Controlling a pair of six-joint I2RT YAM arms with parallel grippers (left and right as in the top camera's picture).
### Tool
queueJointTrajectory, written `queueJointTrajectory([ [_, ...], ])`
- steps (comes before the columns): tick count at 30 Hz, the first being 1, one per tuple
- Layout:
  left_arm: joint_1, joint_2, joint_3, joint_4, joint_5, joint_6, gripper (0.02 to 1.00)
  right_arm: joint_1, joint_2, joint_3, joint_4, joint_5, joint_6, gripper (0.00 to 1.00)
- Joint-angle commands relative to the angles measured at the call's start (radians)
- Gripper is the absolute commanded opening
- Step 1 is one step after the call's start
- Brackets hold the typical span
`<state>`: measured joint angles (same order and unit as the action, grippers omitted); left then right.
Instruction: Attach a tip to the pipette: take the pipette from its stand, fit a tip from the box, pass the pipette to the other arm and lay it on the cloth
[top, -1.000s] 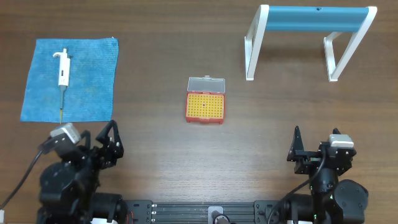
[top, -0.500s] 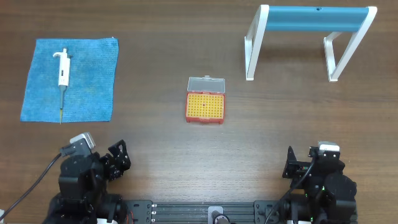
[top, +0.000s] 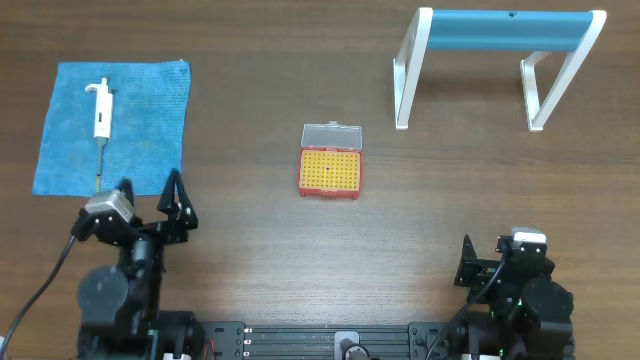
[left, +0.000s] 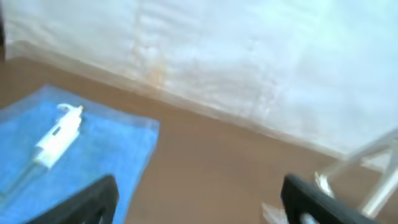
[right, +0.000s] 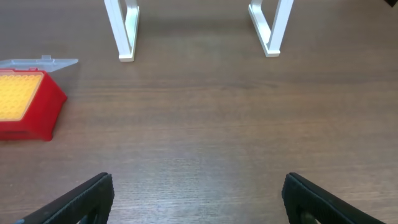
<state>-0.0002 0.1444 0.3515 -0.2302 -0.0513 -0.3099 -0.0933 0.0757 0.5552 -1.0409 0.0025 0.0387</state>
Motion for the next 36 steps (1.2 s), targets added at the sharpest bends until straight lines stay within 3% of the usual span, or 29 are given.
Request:
queueJointTrajectory([
  [1, 0.007, -0.071, -0.208, 0.282, 0.049, 0.226, 0.849, -0.003, -0.001, -0.003, 0.002, 0.013, -0.014, 0.882],
  [6, 0.007, -0.134, -0.346, 0.362, 0.072, 0.226, 0.849, -0.003, -0.001, -0.003, 0.002, 0.013, -0.014, 0.882],
  [14, 0.013, -0.141, -0.346, 0.150, 0.090, 0.225, 0.853, -0.003, -0.001, -0.003, 0.002, 0.013, -0.014, 0.879],
  [36, 0.021, -0.141, -0.346, 0.151, 0.090, 0.225, 0.851, -0.003, -0.001, -0.003, 0.002, 0.013, -0.014, 0.879],
])
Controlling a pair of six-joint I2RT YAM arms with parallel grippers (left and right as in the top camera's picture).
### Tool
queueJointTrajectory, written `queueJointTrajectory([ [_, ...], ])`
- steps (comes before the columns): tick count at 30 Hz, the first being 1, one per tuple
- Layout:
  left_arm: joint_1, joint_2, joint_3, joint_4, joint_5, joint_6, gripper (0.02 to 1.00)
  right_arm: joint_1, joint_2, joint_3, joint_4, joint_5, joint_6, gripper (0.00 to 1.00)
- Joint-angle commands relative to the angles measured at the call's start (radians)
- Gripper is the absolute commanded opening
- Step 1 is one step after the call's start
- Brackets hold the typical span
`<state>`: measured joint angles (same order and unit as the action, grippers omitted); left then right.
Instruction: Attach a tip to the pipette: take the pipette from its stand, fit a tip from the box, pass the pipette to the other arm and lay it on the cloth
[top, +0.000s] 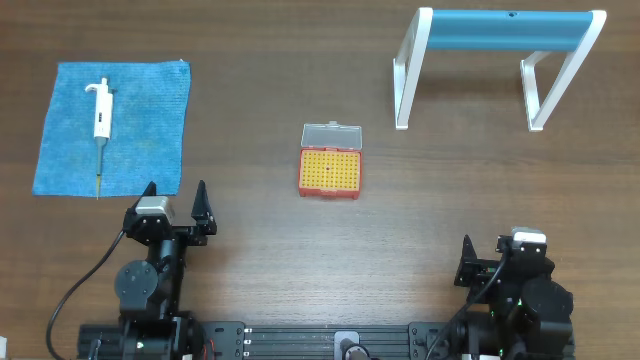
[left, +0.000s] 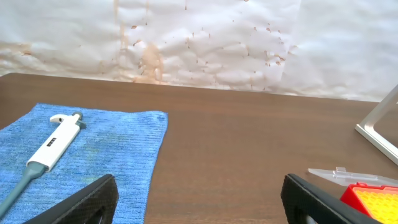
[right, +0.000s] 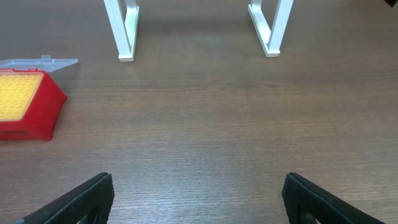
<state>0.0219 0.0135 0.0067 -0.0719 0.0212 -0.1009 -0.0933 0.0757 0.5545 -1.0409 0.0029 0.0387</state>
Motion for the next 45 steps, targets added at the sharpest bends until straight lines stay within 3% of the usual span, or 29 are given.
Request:
queueJointTrajectory([
  [1, -0.001, -0.010, -0.001, -0.008, 0.017, 0.016, 0.853, -0.003, -0.001, -0.002, 0.002, 0.012, -0.014, 0.879],
  [10, -0.001, -0.010, -0.001, -0.008, 0.017, 0.016, 0.851, -0.002, -0.002, -0.011, 0.037, -0.015, 0.013, 0.879],
  [13, -0.001, -0.010, -0.001, -0.008, 0.017, 0.016, 0.853, -0.001, -0.006, -0.124, 0.443, -0.028, 0.016, 0.879],
  [15, -0.001, -0.010, -0.001, -0.008, 0.017, 0.016, 0.851, 0.001, -0.006, -0.290, 0.798, -0.104, 0.016, 0.879],
  [19, -0.001, -0.010, -0.001, -0.008, 0.017, 0.016, 0.851, 0.051, -0.032, -0.502, 1.110, -0.143, 0.016, 0.879],
  [27, -0.001, -0.010, -0.001, -0.008, 0.017, 0.016, 0.851, 0.095, -0.075, -0.550, 0.973, -0.110, -0.018, 0.879],
  [45, -0.001, -0.010, -0.001, -0.008, 0.017, 0.016, 0.851, 0.096, -0.074, -0.550, 0.975, -0.097, -0.018, 0.879],
])
